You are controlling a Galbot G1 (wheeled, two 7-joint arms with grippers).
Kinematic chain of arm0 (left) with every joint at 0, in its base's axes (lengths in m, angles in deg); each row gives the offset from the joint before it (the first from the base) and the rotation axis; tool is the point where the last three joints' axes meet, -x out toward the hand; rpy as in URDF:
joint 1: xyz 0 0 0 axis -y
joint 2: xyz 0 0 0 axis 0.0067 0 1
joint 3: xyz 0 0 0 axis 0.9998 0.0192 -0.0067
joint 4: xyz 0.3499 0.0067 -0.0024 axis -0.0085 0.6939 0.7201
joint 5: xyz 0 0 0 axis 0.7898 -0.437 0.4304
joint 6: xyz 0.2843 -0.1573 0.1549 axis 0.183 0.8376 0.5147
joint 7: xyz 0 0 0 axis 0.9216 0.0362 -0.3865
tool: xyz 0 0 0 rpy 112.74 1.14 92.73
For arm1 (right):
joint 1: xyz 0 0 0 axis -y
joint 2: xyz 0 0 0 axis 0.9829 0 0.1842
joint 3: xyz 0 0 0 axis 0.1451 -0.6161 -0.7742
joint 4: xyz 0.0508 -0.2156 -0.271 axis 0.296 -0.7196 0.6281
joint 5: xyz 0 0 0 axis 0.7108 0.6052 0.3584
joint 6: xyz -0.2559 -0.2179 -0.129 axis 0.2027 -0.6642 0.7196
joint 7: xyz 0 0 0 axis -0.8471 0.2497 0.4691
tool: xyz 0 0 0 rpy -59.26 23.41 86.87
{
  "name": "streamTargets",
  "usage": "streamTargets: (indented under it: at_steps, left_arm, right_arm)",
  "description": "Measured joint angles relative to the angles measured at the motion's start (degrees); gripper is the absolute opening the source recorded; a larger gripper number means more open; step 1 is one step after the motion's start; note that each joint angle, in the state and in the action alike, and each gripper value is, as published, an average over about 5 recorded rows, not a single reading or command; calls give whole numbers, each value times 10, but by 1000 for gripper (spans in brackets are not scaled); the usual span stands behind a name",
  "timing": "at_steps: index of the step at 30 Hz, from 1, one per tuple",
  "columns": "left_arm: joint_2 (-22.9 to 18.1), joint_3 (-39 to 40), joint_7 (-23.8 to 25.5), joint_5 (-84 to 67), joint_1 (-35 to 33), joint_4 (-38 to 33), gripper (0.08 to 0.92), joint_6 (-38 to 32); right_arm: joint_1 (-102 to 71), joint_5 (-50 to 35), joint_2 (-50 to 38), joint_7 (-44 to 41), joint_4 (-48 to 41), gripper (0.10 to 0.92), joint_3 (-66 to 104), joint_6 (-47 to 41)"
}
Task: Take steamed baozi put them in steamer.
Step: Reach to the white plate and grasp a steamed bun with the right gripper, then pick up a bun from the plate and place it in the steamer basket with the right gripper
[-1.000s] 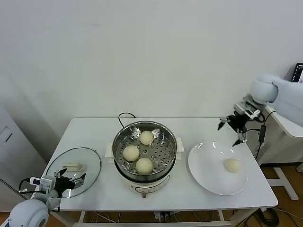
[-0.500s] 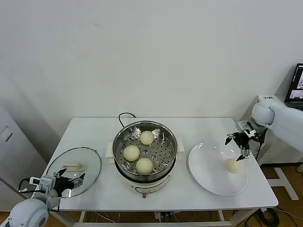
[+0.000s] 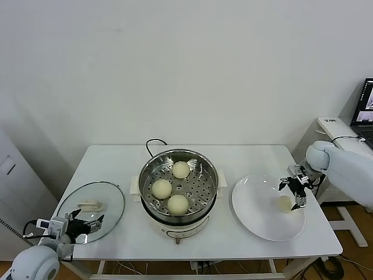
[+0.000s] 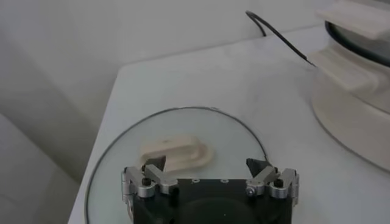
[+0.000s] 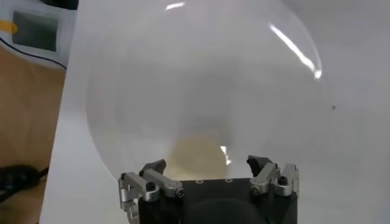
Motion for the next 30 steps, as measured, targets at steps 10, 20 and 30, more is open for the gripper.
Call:
streamTargets:
  at_steps: [10, 20, 30]
  left_arm:
    - [-1, -3, -1, 0, -3, 3, 823, -1]
    - [-3, -5, -3, 0, -2, -2, 823, 2]
    - [-5, -5, -3, 1, -2, -6, 823, 4]
  right_arm:
    - [-24, 22, 0, -5, -6, 570, 29, -2]
    - [22, -9, -19, -22, 33, 417, -12, -21]
    - [203, -160, 5, -36, 105, 416, -161, -73]
